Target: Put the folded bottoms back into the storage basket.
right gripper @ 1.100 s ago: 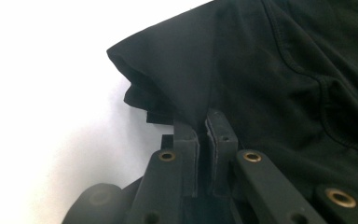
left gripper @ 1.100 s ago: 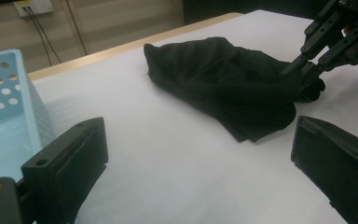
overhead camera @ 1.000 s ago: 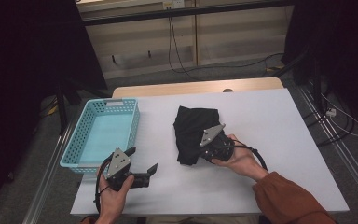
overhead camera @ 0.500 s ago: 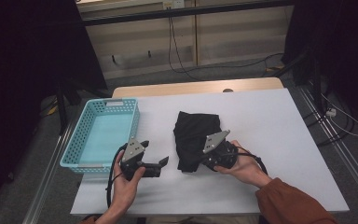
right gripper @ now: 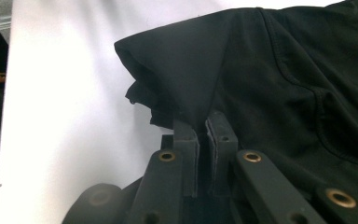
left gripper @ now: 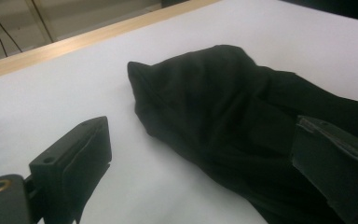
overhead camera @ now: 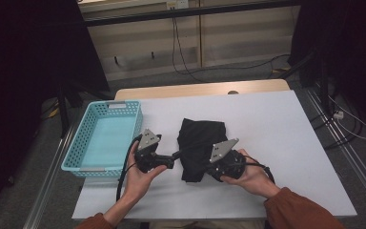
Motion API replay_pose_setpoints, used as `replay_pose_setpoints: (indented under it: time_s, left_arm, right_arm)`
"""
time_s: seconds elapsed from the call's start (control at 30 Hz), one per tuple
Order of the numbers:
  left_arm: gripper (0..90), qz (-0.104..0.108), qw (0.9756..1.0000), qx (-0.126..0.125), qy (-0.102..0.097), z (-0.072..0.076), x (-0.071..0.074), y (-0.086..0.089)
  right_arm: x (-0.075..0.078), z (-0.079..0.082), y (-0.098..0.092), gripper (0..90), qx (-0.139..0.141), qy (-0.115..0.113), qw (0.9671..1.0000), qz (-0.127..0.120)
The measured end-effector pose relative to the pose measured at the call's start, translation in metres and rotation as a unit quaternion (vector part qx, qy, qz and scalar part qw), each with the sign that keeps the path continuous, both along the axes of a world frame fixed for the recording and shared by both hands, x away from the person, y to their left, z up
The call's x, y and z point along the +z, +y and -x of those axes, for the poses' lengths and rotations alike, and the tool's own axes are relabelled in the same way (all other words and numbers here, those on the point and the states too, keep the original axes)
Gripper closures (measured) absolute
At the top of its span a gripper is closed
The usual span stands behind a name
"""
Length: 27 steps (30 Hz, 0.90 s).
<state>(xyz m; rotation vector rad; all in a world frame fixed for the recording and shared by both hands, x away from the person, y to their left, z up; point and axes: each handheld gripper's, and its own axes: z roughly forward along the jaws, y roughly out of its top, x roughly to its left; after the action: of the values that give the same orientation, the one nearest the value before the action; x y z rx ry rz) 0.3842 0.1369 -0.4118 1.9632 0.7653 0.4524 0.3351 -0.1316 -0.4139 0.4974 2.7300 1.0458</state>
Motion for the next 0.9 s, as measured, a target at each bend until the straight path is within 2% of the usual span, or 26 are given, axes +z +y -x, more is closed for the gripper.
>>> replay_pose_setpoints:
  time_s: [0.1,0.27,0.37,0.5,0.67,0.7,0.77,0.8,0.9]
  left_arm:
    - [5.5,0.000,1.0000,0.004,0.005,-0.008,-0.001,-0.003]
    - [5.6,-0.015,0.9998,0.009,0.012,-0.026,0.000,-0.011]
    - [5.3,-0.014,0.9997,0.004,0.020,-0.032,0.003,-0.015]
    - [6.6,-0.018,0.9998,0.000,0.013,-0.042,0.009,-0.024]
    - [9.2,-0.008,0.9998,0.002,0.020,-0.057,0.015,-0.036]
    - [9.2,-0.013,0.9997,0.001,0.023,-0.062,0.015,-0.038]
    - [11.0,-0.010,0.9996,0.006,0.024,-0.072,0.013,-0.043]
    - [11.0,-0.017,0.9993,0.011,0.031,-0.081,0.009,-0.046]
    - [11.6,-0.015,0.9991,0.020,0.035,-0.088,0.003,-0.049]
  right_arm:
    - [0.000,0.003,-0.002,85.6,-0.001,0.001,1.0000,-0.002]
    - [0.001,0.009,-0.003,85.7,0.001,0.003,1.0000,-0.007]
    - [0.002,0.012,-0.003,85.7,0.001,0.003,1.0000,-0.009]
    - [0.003,0.016,-0.004,85.6,0.002,0.003,0.9999,-0.011]
    - [0.002,0.021,-0.005,85.7,0.004,0.007,0.9999,-0.013]
    - [0.002,0.021,-0.005,85.7,0.004,0.007,0.9999,-0.013]
    - [0.001,0.020,-0.005,85.6,0.005,0.008,0.9999,-0.013]
    - [0.001,0.020,-0.004,85.6,0.005,0.009,0.9999,-0.013]
    - [0.000,0.020,-0.004,85.6,0.005,0.009,0.9999,-0.013]
